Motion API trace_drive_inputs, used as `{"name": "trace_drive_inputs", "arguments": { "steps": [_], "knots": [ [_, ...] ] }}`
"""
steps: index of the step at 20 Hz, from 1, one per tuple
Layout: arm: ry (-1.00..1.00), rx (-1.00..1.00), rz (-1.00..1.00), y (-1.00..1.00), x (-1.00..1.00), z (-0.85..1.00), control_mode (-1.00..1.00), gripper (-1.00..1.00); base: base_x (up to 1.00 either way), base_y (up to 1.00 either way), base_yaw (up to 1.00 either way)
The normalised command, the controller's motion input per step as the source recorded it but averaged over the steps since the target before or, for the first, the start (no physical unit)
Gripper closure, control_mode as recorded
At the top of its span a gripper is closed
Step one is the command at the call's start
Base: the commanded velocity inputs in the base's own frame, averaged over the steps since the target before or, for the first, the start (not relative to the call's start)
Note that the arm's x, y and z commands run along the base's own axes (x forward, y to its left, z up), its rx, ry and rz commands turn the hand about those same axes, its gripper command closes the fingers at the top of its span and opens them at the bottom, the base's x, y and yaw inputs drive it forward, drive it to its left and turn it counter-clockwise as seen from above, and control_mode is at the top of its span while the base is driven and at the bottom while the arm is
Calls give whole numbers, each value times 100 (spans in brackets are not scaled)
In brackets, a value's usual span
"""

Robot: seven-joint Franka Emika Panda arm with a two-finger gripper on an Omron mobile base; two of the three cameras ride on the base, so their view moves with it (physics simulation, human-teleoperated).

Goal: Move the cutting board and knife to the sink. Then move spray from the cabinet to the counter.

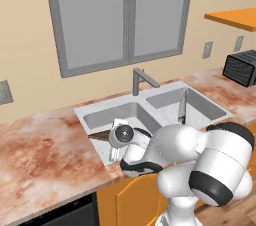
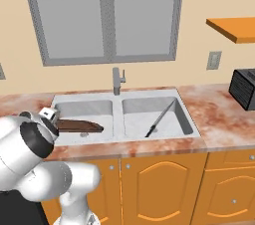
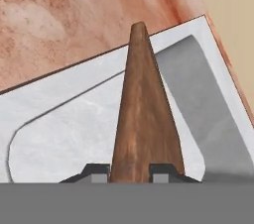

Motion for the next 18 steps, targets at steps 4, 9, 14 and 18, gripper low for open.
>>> {"name": "trace_drive_inputs", "arguments": {
  "steps": [4,9,14,18],
  "knots": [
    [1,3,-11,-24,32,-59,-100,100,0,0,0],
    [8,2,-2,-26,60,-21,-100,-100,0,0,0],
    [0,0,0,-4,10,1,-100,-100,0,0,0],
    [-3,-1,-4,37,-44,36,-100,-100,0,0,0]
  ]
}}
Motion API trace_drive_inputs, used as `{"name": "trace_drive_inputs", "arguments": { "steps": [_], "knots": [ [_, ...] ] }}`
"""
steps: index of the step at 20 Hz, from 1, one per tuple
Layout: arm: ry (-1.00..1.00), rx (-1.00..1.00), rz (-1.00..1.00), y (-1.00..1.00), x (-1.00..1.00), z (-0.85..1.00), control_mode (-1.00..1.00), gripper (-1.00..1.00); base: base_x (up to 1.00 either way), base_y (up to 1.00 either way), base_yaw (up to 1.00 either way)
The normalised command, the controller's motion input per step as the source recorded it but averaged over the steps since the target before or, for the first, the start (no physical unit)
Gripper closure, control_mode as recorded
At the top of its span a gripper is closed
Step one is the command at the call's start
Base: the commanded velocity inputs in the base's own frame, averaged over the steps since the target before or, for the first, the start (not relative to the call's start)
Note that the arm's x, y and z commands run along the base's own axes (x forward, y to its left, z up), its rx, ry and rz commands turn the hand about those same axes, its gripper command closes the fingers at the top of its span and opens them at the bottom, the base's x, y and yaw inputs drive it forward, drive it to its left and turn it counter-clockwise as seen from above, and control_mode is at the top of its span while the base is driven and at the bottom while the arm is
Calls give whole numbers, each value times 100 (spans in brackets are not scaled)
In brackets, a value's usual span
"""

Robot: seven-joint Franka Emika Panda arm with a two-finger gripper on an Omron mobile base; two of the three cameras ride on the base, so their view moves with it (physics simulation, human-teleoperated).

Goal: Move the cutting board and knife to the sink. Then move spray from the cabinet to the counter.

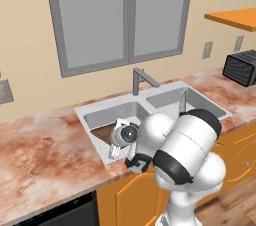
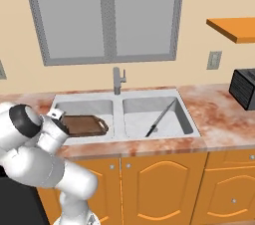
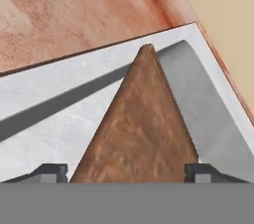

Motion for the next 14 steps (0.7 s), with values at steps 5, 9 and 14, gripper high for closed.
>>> {"name": "trace_drive_inputs", "arguments": {
  "steps": [5,9,14],
  "knots": [
    [-2,-5,-18,55,-75,98,-100,-100,0,0,0],
    [18,-4,-13,19,-22,100,-100,-100,0,0,0],
    [39,0,-22,0,-9,100,-100,-100,0,0,0]
  ]
}}
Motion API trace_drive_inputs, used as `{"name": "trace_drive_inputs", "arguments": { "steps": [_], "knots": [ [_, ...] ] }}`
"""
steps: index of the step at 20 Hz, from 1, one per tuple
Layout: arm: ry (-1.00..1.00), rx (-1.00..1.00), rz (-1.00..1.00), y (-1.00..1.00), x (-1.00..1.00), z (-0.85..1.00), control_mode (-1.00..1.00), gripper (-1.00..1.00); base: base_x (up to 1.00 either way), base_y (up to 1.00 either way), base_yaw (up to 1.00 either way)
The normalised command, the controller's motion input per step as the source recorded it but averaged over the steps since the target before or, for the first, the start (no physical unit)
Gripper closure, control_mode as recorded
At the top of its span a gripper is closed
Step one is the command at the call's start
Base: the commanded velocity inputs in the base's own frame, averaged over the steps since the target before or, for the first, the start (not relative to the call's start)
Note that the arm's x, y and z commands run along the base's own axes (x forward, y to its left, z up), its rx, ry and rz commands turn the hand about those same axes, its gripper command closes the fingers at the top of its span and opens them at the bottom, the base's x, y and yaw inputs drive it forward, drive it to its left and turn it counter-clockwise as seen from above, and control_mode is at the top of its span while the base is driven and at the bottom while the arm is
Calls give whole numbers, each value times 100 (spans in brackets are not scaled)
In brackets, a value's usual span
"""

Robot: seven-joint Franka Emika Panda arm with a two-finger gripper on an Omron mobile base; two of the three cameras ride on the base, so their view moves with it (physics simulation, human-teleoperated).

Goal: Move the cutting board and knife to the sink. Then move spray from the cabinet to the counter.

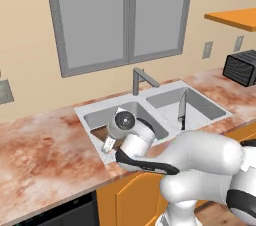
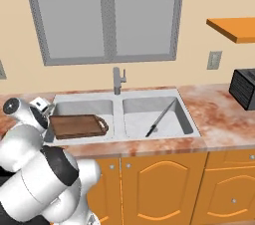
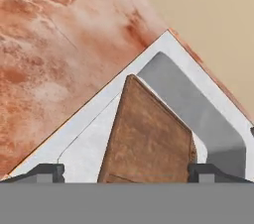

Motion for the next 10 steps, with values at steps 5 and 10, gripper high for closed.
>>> {"name": "trace_drive_inputs", "arguments": {
  "steps": [5,10],
  "knots": [
    [61,0,-38,-37,0,77,-100,-100,0,0,0],
    [18,0,-19,-50,-6,0,-100,-100,0,0,0]
  ]
}}
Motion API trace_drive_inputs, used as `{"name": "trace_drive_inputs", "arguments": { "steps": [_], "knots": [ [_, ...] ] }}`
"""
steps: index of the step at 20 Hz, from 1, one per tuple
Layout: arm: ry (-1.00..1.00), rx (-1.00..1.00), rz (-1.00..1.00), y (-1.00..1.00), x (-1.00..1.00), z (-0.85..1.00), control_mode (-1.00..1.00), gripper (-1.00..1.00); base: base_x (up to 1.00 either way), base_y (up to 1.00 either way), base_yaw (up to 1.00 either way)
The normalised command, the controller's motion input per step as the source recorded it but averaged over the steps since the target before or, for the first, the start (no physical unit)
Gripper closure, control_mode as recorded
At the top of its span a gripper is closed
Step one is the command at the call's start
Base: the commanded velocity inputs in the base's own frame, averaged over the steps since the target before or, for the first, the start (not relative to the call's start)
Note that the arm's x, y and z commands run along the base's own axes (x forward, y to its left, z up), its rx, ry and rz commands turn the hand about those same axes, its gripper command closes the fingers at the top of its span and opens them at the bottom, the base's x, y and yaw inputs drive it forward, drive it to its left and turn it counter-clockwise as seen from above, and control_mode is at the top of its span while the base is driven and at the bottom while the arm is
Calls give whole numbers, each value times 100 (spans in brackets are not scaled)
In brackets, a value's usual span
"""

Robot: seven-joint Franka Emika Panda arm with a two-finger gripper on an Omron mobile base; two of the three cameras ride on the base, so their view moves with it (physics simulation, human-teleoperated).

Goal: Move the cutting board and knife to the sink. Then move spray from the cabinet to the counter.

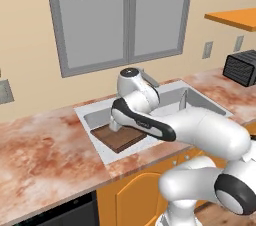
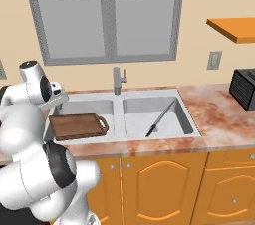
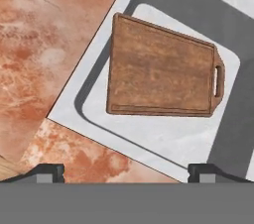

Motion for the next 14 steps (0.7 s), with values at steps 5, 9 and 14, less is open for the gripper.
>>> {"name": "trace_drive_inputs", "arguments": {
  "steps": [5,9,14],
  "knots": [
    [-2,0,0,0,-9,0,-100,-100,0,0,0],
    [-13,5,0,-15,-68,0,-100,-100,0,0,0],
    [-2,4,-5,-17,-40,-2,100,-100,-60,-31,-31]
  ]
}}
